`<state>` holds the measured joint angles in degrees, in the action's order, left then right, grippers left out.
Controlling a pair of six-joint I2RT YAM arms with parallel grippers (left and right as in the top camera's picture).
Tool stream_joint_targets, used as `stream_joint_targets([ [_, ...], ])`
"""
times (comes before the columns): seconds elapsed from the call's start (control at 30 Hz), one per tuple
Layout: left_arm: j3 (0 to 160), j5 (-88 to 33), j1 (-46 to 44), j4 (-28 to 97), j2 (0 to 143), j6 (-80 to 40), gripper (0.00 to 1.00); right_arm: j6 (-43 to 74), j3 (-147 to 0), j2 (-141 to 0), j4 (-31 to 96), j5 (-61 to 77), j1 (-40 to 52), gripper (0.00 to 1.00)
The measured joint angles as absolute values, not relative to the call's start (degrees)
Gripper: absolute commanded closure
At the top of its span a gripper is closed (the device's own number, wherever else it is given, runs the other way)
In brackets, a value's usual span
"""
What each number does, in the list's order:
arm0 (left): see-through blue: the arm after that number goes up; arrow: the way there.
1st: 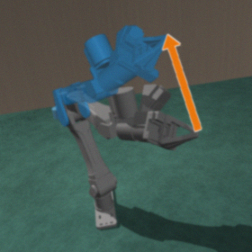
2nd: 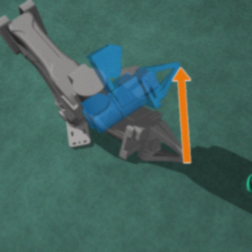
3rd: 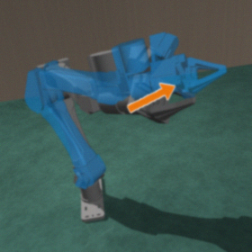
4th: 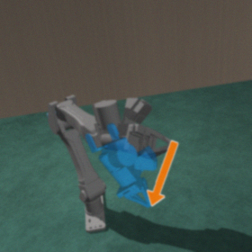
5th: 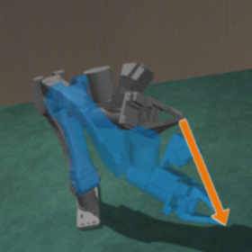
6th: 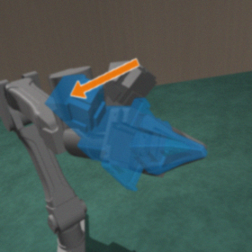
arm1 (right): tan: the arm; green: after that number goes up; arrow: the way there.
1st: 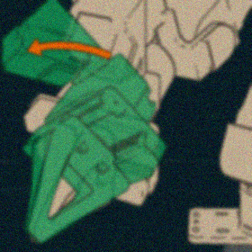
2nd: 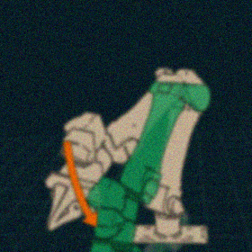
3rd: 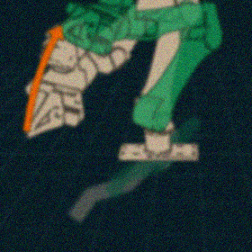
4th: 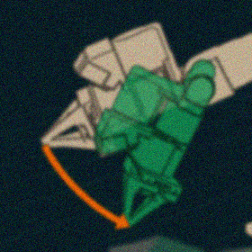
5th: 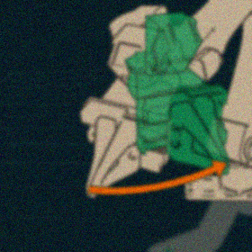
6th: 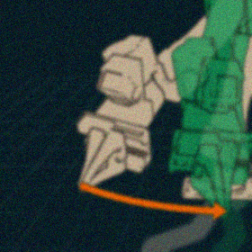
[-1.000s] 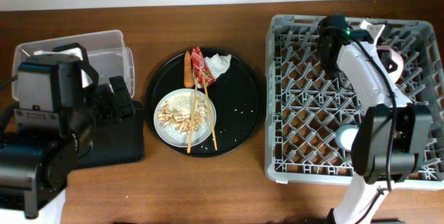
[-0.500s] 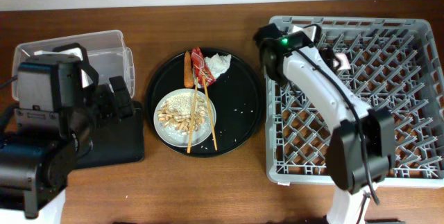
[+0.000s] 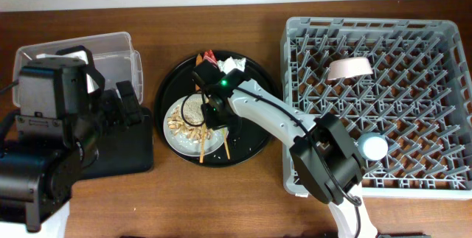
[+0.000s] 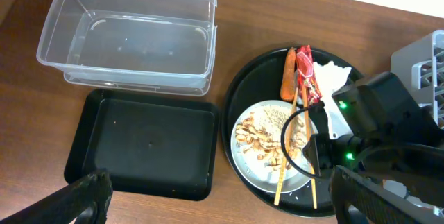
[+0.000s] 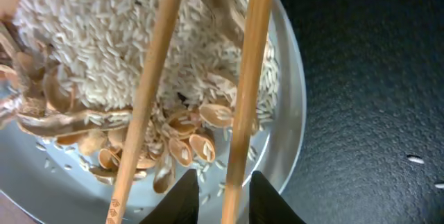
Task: Sort waste into correct bins and load items into the dishwasher rack
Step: 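Grasp the wooden chopsticks on the plate with the right gripper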
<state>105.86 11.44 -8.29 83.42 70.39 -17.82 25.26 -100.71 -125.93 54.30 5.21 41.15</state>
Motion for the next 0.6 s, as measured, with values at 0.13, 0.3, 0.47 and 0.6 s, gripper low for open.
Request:
stream_joint_targets([
  [0.13,105.9,11.4,-8.3,83.4,70.4,-17.8,0.01,25.3,-100.7,-126.0,54.3,2.4,41.3,0.75],
  [0.3,105.9,11.4,-8.3,83.4,70.4,-17.8,0.01,25.5,-97.1,-126.2,50.0,2.0,41.9,0.96],
  [0.47,105.9,11.4,-8.3,83.4,70.4,-17.8,0.01,23.2,-98.0,-125.3,51.4,2.0,42.0,0.96],
  [0.6,105.9,11.4,-8.3,83.4,70.4,-17.8,0.01,22.8,-99.9,-106.2,58.2,0.7,35.6,0.96],
])
